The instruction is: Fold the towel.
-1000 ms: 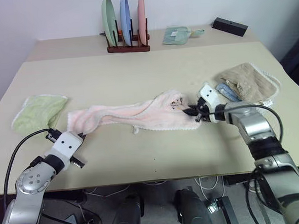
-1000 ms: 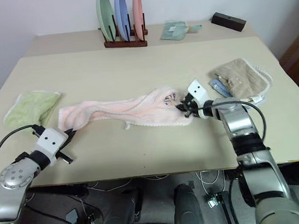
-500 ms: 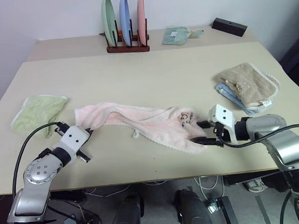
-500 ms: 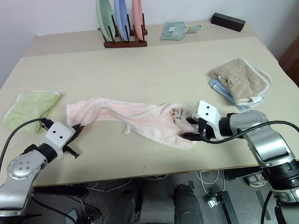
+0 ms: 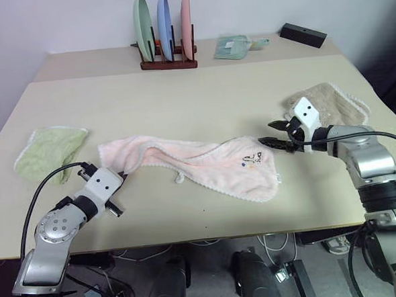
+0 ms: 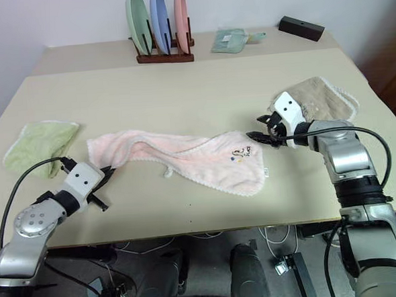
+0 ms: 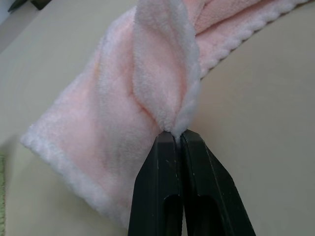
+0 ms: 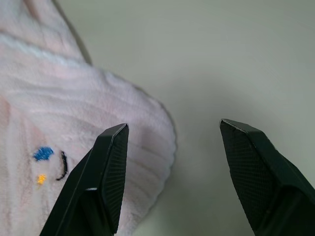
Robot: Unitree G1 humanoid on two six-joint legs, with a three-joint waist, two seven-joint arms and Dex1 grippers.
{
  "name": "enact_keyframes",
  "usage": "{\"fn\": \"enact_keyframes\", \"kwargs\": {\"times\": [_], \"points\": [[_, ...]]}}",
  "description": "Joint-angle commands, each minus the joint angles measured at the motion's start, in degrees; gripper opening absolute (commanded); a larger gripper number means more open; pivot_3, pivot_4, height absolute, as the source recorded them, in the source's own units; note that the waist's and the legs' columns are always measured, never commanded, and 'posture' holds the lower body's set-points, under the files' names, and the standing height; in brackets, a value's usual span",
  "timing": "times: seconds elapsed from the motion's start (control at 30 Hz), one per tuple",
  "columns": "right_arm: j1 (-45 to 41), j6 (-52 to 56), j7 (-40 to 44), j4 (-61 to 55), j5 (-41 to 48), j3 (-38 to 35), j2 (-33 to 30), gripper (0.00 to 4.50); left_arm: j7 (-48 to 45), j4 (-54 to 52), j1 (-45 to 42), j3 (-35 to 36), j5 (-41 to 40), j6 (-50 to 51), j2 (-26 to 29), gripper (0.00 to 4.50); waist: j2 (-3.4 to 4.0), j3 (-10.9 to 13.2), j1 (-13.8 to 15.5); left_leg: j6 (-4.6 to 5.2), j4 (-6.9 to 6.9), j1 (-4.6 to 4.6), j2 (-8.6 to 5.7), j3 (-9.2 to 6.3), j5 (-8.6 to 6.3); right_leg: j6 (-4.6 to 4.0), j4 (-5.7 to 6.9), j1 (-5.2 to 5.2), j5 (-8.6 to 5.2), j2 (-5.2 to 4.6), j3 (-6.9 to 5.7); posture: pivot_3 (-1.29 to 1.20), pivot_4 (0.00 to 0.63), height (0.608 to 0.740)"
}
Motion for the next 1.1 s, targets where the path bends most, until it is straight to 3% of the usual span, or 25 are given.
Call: {"fn": "enact_keyframes", "kwargs": {"times": [0.03, 0.3, 0.6, 0.7, 0.83, 0.87, 1.1], "points": [[-4.93, -2.8, 0.04, 4.29, -0.85, 0.46, 2.05, 2.97, 0.05, -2.0, 0.44, -0.04, 0.42, -0.39, 0.19, 0.0, 0.0, 0.0, -0.16, 0.0, 0.0, 0.01, 0.0, 0.0, 0.0, 0.0, 0.01, 0.0, 0.0, 0.0, 0.0, 0.0, 0.15, 0.74], [-12.26, -7.42, 0.05, 18.87, -6.48, 5.26, 8.0, 2.97, 0.11, -2.48, -0.22, -1.33, 0.84, 0.04, -0.13, 0.0, 0.0, 0.0, -0.15, 0.0, -0.04, 0.04, 0.03, 0.0, 0.0, 0.0, 0.05, -0.04, 0.02, 0.05, 0.02, 0.0, 0.15, 0.74], [-10.39, -11.33, 2.38, 19.48, -11.79, 9.51, 7.76, 2.97, 0.1, -3.64, 0.94, -0.97, 0.86, 0.21, 0.02, 0.0, 0.01, -0.01, -0.31, -0.01, -0.04, 0.07, 0.03, 0.0, 0.0, 0.0, 0.07, -0.03, 0.02, 0.06, 0.03, 0.0, 0.15, 0.74], [-9.79, -10.61, 2.65, 18.37, -11.76, 9.15, 7.5, 2.09, 0.05, -3.75, 1.09, -1.0, 0.94, 0.17, 0.1, 0.0, 0.01, -0.02, -0.3, -0.01, -0.04, 0.07, 0.03, 0.0, 0.0, 0.0, 0.07, -0.02, 0.02, 0.06, 0.03, 0.0, 0.15, 0.74], [-9.04, -6.82, 3.18, 15.96, -11.25, 8.38, 6.85, 0.23, -0.03, -3.52, 0.89, -1.03, 0.86, 0.06, 0.16, 0.0, 0.0, -0.02, -0.17, -0.01, -0.01, 0.09, 0.03, 0.0, 0.01, -0.01, 0.07, 0.01, 0.02, 0.06, 0.03, 0.0, 0.15, 0.74], [-8.84, -5.98, 3.1, 15.55, -11.08, 8.09, 6.72, 0.05, -0.07, -3.4, 0.8, -1.08, 0.87, -0.01, 0.18, 0.0, 0.0, -0.02, -0.14, -0.01, 0.0, 0.09, 0.02, 0.0, 0.01, -0.01, 0.07, 0.03, 0.02, 0.06, 0.03, 0.0, 0.15, 0.74], [-7.58, -5.41, 1.15, 12.24, -9.97, 5.4, 5.34, 0.05, -0.42, -2.47, -0.87, -1.69, 0.99, -0.1, 0.15, 0.0, 0.0, -0.02, 0.07, -0.01, 0.01, 0.08, 0.01, -0.01, 0.01, -0.01, 0.06, 0.05, 0.02, 0.05, 0.03, 0.0, 0.15, 0.74]]}}
